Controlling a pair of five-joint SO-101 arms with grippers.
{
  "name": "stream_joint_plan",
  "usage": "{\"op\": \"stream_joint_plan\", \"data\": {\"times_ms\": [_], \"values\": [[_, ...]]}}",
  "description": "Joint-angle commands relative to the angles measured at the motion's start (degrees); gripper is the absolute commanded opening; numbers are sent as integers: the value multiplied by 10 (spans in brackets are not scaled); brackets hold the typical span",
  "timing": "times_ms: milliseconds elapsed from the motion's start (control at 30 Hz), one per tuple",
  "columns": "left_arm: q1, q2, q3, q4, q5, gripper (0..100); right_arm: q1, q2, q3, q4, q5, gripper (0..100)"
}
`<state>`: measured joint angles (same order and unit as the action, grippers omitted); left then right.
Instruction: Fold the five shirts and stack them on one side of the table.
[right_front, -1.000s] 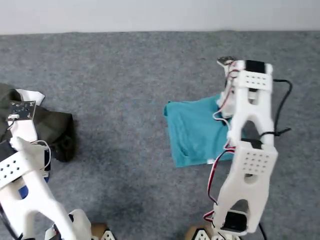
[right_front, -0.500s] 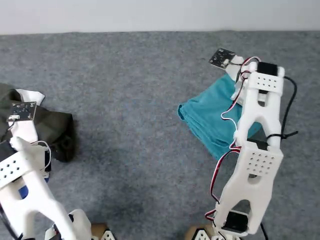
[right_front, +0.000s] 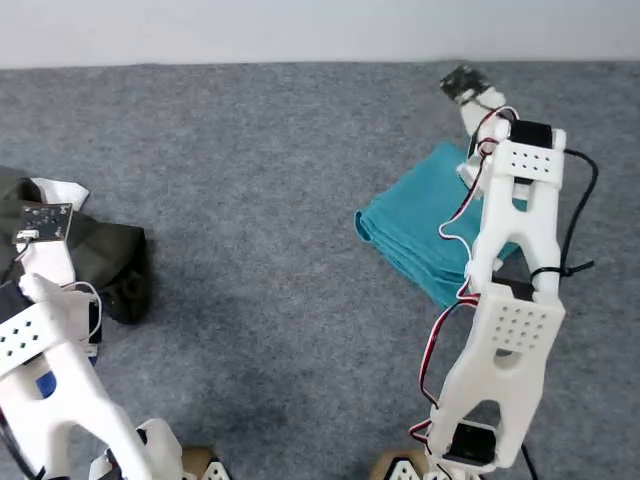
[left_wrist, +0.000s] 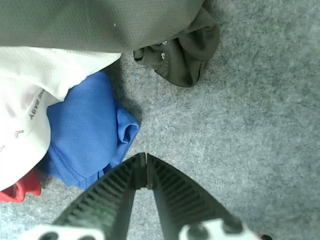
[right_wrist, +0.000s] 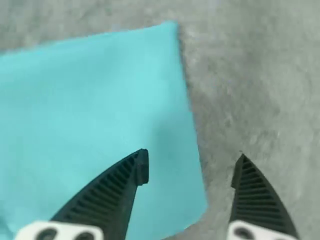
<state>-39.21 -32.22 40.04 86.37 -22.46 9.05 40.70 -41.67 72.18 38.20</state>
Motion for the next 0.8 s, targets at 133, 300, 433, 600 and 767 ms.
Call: {"op": "stream_joint_plan", "data": {"times_ms": [133,300,433,600,767], "values": [[0,-15,-18,4,-2,8,-15,-95,-29,145,-182,129],[0,-14,-18,3,-2,8,-38,-102,-29,202,-320,35],[2,-14,-18,3,-3,8,-50,-94,-26,212,-462,170],[1,-14,-18,4,-3,8,-62,-58,-27,193,-603,349],[1,-14,-18,6,-3,8,-65,-36,-29,183,-651,374]]}}
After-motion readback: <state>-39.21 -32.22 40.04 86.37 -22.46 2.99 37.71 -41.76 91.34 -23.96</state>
